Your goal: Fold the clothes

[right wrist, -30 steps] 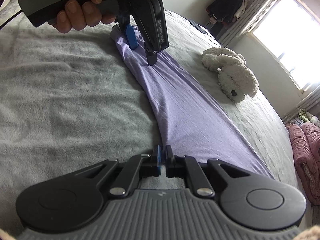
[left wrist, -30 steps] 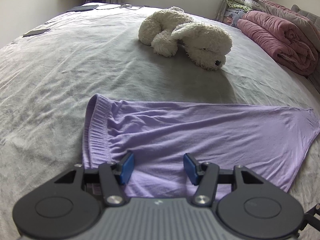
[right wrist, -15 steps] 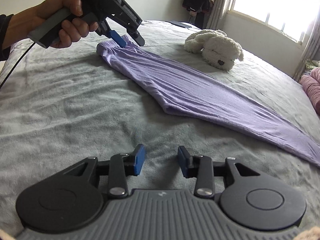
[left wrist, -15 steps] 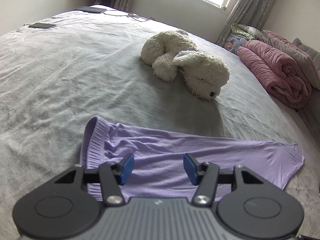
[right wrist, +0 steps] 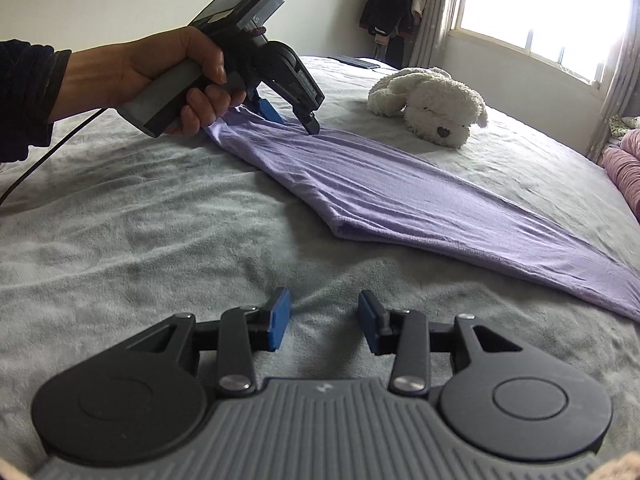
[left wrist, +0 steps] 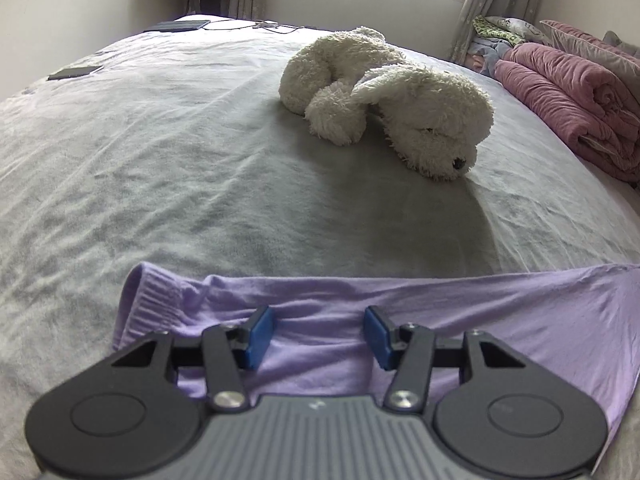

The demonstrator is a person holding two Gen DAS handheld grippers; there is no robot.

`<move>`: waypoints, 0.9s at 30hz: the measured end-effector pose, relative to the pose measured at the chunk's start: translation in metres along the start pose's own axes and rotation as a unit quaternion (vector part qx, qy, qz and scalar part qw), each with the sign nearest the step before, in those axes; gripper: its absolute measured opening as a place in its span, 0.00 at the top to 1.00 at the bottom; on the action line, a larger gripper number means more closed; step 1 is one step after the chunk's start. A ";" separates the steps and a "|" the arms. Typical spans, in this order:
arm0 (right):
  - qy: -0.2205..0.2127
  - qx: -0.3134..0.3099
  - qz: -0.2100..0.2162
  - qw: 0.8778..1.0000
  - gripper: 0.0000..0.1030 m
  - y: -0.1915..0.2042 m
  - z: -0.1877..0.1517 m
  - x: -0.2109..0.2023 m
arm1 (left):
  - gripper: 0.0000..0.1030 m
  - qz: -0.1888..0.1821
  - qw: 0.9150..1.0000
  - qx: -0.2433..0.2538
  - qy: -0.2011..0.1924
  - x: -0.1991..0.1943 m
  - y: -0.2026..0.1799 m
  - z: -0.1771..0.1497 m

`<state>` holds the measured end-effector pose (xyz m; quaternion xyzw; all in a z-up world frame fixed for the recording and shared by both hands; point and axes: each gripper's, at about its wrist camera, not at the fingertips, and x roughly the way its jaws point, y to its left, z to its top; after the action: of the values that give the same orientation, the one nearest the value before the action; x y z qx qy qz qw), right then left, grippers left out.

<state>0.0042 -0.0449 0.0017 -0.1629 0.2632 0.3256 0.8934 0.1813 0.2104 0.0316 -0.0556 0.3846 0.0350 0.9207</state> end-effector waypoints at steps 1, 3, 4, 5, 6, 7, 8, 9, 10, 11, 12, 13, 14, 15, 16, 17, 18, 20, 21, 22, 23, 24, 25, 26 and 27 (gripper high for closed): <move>0.000 0.003 0.002 1.000 0.58 -0.001 0.000 0.000 | 0.51 0.011 1.000 0.011 -0.007 0.001 -0.001 -0.001; -0.001 0.005 0.004 1.000 0.58 -0.002 0.000 0.000 | 0.52 0.021 0.999 0.027 -0.018 0.004 0.001 -0.003; -0.001 0.004 0.003 1.000 0.58 -0.001 0.000 0.000 | 0.52 0.024 0.999 0.032 -0.022 0.005 0.002 -0.002; -0.001 0.002 0.001 1.000 0.58 0.000 0.000 0.000 | 0.52 0.027 0.999 0.033 -0.024 0.005 0.002 -0.001; -0.001 0.001 -0.001 1.000 0.57 0.000 0.000 0.000 | 0.52 0.029 0.999 0.033 -0.025 0.006 0.003 0.000; -0.001 0.001 -0.001 1.000 0.56 0.000 0.000 0.000 | 0.53 0.031 0.999 0.028 -0.025 0.006 0.005 0.001; -0.001 0.003 -0.002 1.000 0.53 0.000 -0.001 0.000 | 0.54 0.031 0.999 0.023 -0.026 0.006 0.007 0.001; -0.001 0.004 -0.002 1.000 0.52 -0.001 -0.001 -0.001 | 0.54 0.031 0.999 0.020 -0.027 0.006 0.008 0.002; 0.000 0.005 -0.003 1.000 0.50 -0.001 -0.001 -0.001 | 0.54 0.032 0.999 0.019 -0.027 0.006 0.008 0.002; 0.000 0.006 -0.003 1.000 0.49 -0.001 -0.001 -0.001 | 0.54 0.033 0.999 0.020 -0.028 0.005 0.008 0.002; 0.000 0.007 -0.004 1.000 0.49 -0.002 -0.001 -0.001 | 0.54 0.034 0.999 0.017 -0.028 0.004 0.007 0.002; 0.000 0.008 -0.004 1.000 0.48 -0.002 -0.001 -0.001 | 0.54 0.035 0.999 0.012 -0.028 0.002 0.008 0.003; 0.001 0.009 -0.005 1.000 0.48 -0.002 -0.001 -0.001 | 0.54 0.036 0.999 0.007 -0.028 -0.001 0.008 0.003; 0.001 0.011 -0.005 1.000 0.48 -0.003 -0.001 -0.001 | 0.54 0.035 0.999 -0.001 -0.028 -0.003 0.008 0.004; 0.001 0.012 -0.006 1.000 0.48 -0.003 -0.001 -0.001 | 0.55 0.032 0.999 -0.007 -0.030 -0.008 0.007 0.005; 0.001 0.013 -0.006 1.000 0.48 -0.003 -0.001 -0.001 | 0.56 0.027 0.999 -0.012 -0.033 -0.012 0.005 0.005; 0.002 0.014 -0.007 1.000 0.48 -0.004 -0.001 -0.001 | 0.56 0.025 0.999 -0.012 -0.037 -0.018 0.001 0.005; 0.002 0.016 -0.007 1.000 0.47 -0.004 -0.001 -0.001 | 0.56 0.024 0.999 0.001 -0.049 -0.028 -0.014 0.000; 0.002 0.017 -0.008 1.000 0.47 -0.004 0.000 -0.001 | 0.56 0.025 0.998 0.012 -0.054 -0.034 -0.025 -0.006; 0.003 0.018 -0.008 1.000 0.46 -0.004 0.000 -0.001 | 0.56 0.027 0.998 0.022 -0.060 -0.039 -0.037 -0.011; 0.003 0.019 -0.009 1.000 0.45 -0.004 0.000 -0.001 | 0.56 0.021 0.997 0.035 -0.063 -0.045 -0.048 -0.018; 0.003 0.020 -0.009 1.000 0.45 -0.005 0.000 -0.001 | 0.56 0.010 0.997 0.049 -0.063 -0.049 -0.059 -0.025; 0.003 0.021 -0.010 1.000 0.44 -0.005 0.000 -0.001 | 0.56 -0.001 0.996 0.064 -0.062 -0.053 -0.069 -0.032; 0.003 0.022 -0.011 1.000 0.43 -0.005 0.000 -0.001 | 0.56 -0.013 0.995 0.083 -0.062 -0.056 -0.080 -0.040; 0.004 0.022 -0.012 1.000 0.43 -0.005 0.000 -0.001 | 0.56 -0.023 0.993 0.101 -0.060 -0.059 -0.090 -0.048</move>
<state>0.0071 -0.0490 0.0026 -0.1476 0.2714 0.3082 0.8997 0.1161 0.1139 0.0466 0.0310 0.3288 -0.0219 0.9436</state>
